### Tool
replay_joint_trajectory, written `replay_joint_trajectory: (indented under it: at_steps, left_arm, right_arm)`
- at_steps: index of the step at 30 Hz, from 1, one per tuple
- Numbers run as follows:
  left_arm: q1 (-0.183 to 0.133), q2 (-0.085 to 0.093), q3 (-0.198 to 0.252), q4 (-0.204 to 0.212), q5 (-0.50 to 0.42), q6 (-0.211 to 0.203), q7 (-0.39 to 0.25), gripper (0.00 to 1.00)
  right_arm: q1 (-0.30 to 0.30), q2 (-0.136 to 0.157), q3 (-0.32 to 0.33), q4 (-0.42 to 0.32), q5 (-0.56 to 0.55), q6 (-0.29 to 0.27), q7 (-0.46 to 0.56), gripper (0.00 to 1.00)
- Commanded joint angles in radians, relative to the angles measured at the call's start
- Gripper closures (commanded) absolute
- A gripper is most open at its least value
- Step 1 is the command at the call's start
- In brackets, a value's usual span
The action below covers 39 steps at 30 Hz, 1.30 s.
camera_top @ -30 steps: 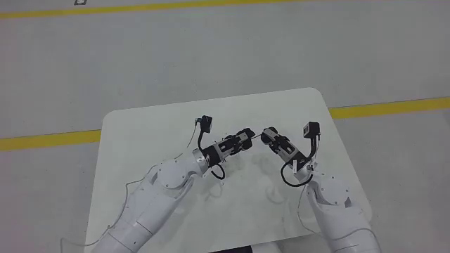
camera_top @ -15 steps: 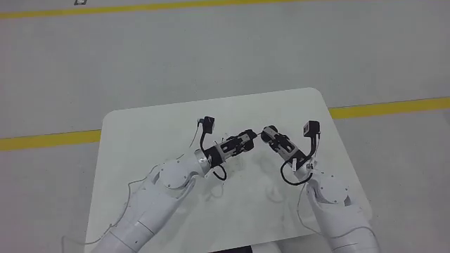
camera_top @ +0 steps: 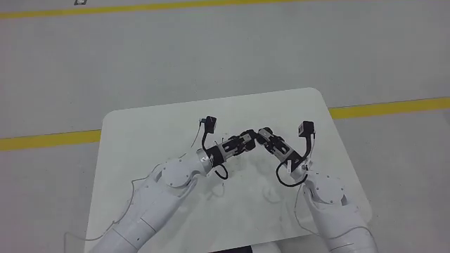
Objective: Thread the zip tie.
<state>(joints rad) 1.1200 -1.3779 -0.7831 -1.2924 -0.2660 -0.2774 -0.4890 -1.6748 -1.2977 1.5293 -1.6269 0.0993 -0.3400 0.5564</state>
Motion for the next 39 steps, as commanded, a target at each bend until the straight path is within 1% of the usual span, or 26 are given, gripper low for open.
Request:
replay_joint_trajectory:
  at_steps: [1, 10, 12, 15, 17, 20, 23, 34, 38, 39]
  left_arm:
    - [-0.002, 0.000, 0.001, 0.001, 0.000, 0.001, 0.001, 0.75]
    - [-0.004, 0.001, 0.001, 0.003, -0.002, 0.004, -0.004, 0.75]
    - [-0.004, 0.001, 0.002, 0.005, -0.003, 0.003, -0.005, 0.77]
    - [-0.005, 0.000, 0.003, 0.008, -0.004, 0.001, -0.005, 0.77]
    - [-0.005, 0.000, 0.004, 0.009, -0.005, 0.000, -0.003, 0.79]
    - [-0.005, 0.000, 0.005, 0.010, -0.005, -0.001, -0.002, 0.86]
    - [-0.005, 0.001, 0.004, 0.013, -0.004, -0.003, -0.001, 0.89]
    - [-0.003, 0.003, 0.001, 0.017, -0.003, 0.000, -0.001, 0.93]
    - [-0.002, 0.004, 0.001, 0.018, -0.003, 0.001, -0.001, 1.00]
    - [-0.002, 0.004, 0.001, 0.018, -0.004, 0.001, 0.000, 1.00]
  right_arm:
    - [0.000, 0.001, 0.000, -0.001, -0.019, 0.000, -0.001, 1.00]
    - [-0.002, 0.003, -0.009, -0.006, -0.040, 0.000, -0.012, 1.00]
    - [-0.002, 0.003, -0.011, -0.007, -0.041, 0.000, -0.013, 1.00]
    - [0.000, 0.004, -0.014, -0.006, -0.040, 0.000, -0.011, 1.00]
    - [0.001, 0.004, -0.015, -0.004, -0.038, 0.000, -0.009, 1.00]
    - [0.002, 0.005, -0.018, 0.000, -0.039, 0.000, -0.006, 1.00]
    - [0.004, 0.006, -0.022, 0.003, -0.041, 0.000, -0.004, 1.00]
    - [0.001, 0.008, -0.024, -0.003, -0.035, 0.000, -0.016, 1.00]
    - [-0.001, 0.009, -0.022, -0.006, -0.031, 0.000, -0.015, 1.00]
    - [-0.001, 0.009, -0.022, -0.007, -0.030, 0.000, -0.015, 1.00]
